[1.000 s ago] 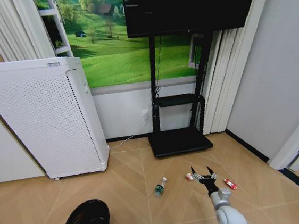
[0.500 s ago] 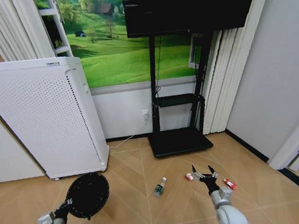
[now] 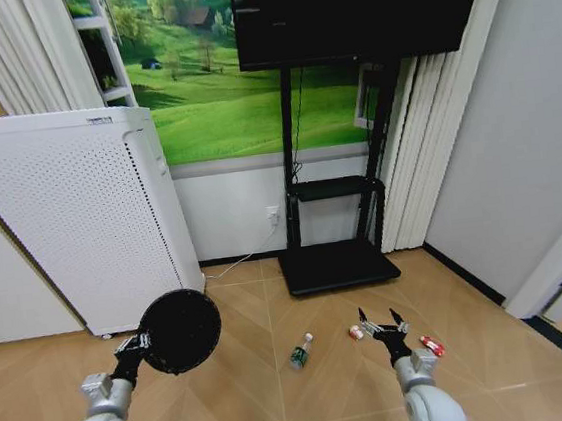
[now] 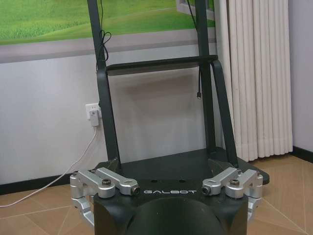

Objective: Pick up the trash bin and place the garbage on the floor into it.

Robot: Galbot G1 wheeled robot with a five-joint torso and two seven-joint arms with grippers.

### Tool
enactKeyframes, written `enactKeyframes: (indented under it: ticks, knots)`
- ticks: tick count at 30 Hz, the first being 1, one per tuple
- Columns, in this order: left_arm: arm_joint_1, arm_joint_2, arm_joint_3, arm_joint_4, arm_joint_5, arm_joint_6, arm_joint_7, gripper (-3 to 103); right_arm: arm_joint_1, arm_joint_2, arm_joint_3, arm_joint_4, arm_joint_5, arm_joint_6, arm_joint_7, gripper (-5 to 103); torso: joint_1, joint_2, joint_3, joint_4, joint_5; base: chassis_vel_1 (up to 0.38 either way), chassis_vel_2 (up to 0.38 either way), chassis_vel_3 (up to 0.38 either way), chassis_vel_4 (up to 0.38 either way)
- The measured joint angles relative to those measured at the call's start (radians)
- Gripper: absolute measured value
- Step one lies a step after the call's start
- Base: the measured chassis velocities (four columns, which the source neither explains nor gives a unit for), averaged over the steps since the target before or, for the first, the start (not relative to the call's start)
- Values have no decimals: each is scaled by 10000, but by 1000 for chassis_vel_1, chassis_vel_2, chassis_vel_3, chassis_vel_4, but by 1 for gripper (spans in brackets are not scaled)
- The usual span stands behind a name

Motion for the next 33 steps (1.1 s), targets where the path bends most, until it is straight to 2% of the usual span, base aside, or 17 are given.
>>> enactKeyframes:
  ticks: [19, 33]
  knots:
    - [32, 16, 319, -399, -72, -31, 167, 3, 125, -24, 0, 239, -28, -564, -57, 100, 0, 0, -1, -1, 0, 0, 0, 0, 0]
    - [89, -178, 422, -505, 163, 23, 205, 3, 103, -147, -13, 44, -33, -362, -297, 100, -2, 2, -1, 0, 0, -17, 18, 20, -21]
